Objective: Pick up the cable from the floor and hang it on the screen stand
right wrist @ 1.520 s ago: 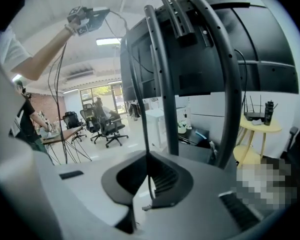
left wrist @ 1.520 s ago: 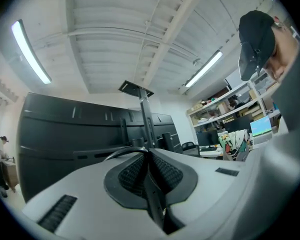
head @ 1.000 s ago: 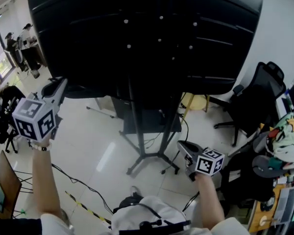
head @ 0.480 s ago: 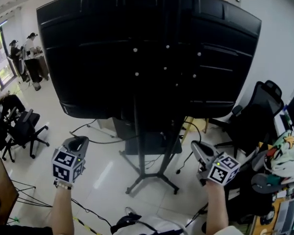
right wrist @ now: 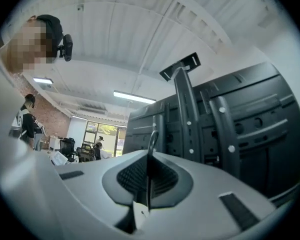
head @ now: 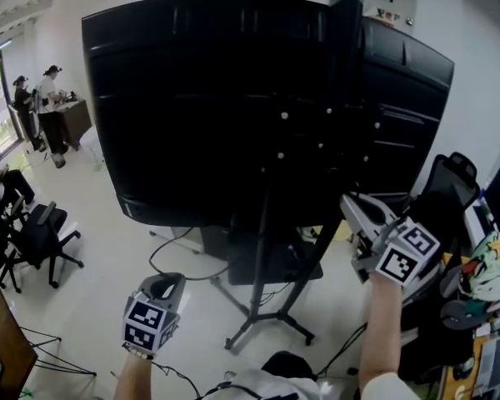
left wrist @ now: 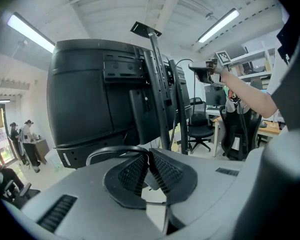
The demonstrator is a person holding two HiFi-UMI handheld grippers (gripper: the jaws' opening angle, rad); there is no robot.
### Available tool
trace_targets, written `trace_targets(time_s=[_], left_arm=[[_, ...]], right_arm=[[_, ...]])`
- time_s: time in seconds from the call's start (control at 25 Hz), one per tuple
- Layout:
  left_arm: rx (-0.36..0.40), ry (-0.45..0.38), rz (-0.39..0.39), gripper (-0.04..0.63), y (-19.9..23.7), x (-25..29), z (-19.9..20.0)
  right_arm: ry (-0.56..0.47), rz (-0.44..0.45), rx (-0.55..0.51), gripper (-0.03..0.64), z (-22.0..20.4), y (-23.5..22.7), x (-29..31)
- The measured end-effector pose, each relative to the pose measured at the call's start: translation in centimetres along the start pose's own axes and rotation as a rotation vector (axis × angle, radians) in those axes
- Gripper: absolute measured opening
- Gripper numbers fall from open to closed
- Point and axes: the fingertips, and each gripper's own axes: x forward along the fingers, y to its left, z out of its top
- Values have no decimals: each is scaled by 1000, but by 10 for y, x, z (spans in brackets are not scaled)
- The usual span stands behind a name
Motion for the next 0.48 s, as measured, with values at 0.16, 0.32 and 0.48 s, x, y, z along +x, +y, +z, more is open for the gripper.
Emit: trace_targets(time_s=[0.16,0.32,0.48], left_arm=[[-47,-52,-23,14,13,-9,6],[-90,-124,-51,14,23,-14,23],[-112,-169,-71,14,45,-11,40]], right_arm=[[-47,39,-37,11,53,21,60],[-88,63,-37,11,100,28,110],[-78,4,-66,11,126,18,149]])
